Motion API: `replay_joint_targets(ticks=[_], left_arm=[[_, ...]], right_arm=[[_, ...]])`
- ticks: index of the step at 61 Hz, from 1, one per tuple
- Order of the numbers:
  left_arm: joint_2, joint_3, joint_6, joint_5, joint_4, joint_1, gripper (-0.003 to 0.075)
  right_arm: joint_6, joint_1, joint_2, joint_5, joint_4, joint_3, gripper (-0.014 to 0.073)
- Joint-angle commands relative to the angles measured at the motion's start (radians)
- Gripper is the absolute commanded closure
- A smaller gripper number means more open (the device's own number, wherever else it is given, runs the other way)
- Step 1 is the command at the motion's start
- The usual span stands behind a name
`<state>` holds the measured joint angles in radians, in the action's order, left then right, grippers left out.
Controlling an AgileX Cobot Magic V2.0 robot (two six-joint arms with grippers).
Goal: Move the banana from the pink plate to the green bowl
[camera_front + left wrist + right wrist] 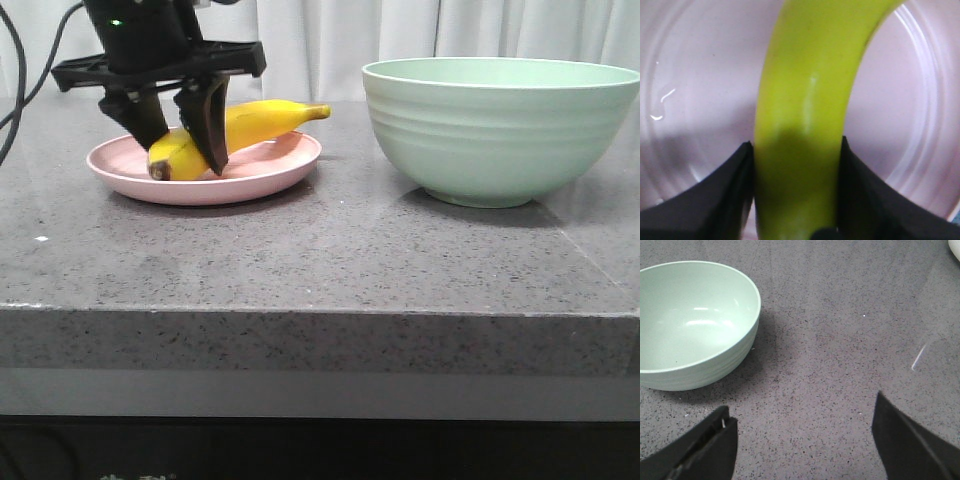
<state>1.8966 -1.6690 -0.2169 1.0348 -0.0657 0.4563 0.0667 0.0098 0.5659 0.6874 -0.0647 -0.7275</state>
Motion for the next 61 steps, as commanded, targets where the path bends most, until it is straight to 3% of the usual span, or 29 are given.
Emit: replay_joint_targets(ticks=[1,18,32,39,49,61], left_arm=[[-0.05,-0.078,-0.008,0.008,-0.009,0.008,0.0552],[-0.16,-0.131,0.004,0.047,-0.004,-0.003,0.0552],[-0.37,-0.011,0.082,-0.021,-0.042,-0.061,0.0552],[-0.48,0.099,0.185,-0.05,-0.15,-0.122,0.0552],[-0.637,0.291,0.494,-0.057,-0.511,-0.244,0.0552],[-0.774,0.481,0.695,-0.067,-0.751,-0.268,0.0552]], right_arm=[[-0.005,0.002,0.008,-0.07,-0.006,-0.033,0.0022],[-0.005,0.002,0.008,-0.075,-0.006,-0.033,0.0022],[-0.005,0.002,0.008,-0.075,-0.006,-0.033,0.0022],[-0.005,0.002,0.008,-0.074,-0.005,-0.033,0.0022],[-0.005,0.002,0.008,-0.071,0.004,-0.033,0.0022],[-0.005,0.002,0.008,-0.059,0.085,-0.033,0.0022]])
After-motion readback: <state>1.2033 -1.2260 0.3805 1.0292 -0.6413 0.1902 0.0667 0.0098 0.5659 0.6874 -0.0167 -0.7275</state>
